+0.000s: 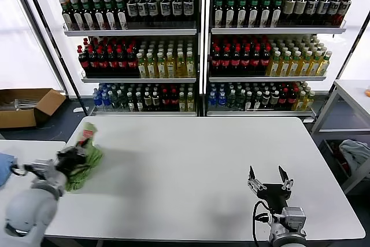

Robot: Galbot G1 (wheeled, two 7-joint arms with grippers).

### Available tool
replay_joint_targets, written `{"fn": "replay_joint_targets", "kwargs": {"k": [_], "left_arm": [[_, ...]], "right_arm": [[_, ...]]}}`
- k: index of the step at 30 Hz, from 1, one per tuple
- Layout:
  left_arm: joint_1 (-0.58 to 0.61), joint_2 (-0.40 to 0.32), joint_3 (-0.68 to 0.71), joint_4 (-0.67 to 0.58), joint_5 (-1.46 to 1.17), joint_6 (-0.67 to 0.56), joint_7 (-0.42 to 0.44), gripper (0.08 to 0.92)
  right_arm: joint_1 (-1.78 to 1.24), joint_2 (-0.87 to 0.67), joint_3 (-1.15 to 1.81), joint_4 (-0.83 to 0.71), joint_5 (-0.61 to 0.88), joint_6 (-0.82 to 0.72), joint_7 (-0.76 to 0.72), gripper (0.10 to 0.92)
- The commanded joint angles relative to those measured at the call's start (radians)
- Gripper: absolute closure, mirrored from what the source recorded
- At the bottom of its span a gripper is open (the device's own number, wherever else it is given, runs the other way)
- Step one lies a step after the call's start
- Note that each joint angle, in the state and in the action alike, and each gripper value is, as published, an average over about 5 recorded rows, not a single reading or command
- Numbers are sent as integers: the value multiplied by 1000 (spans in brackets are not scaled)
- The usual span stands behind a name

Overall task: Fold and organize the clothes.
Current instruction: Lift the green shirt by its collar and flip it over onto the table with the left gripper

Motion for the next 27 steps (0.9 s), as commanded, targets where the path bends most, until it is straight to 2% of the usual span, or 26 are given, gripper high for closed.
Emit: {"fn": "replay_joint_targets", "kwargs": {"k": [1,6,12,21,24,27], "left_arm": [[-49,-223,504,-61,193,69,-107,880],[-139,-270,547,70,180,69,-136,880],[-193,-277,524,93,139,68,-138,869],[-203,-324,508,46,-84,-2,-129,650],[-188,-335,489,17,-105,-25,-130,564],[-178,-318,445,-3,-46,-33,-142,477]], "right_arm": [[-32,45,0,1,-52,2,2,203],[-53,63,-9,24,-94,-8,4,203],[-59,62,-11,32,-114,-22,6,203],[-30,61,-31,0,-101,-35,11,203],[-10,53,-42,-11,6,-52,16,203],[38,39,-71,-38,183,-69,27,203]]}}
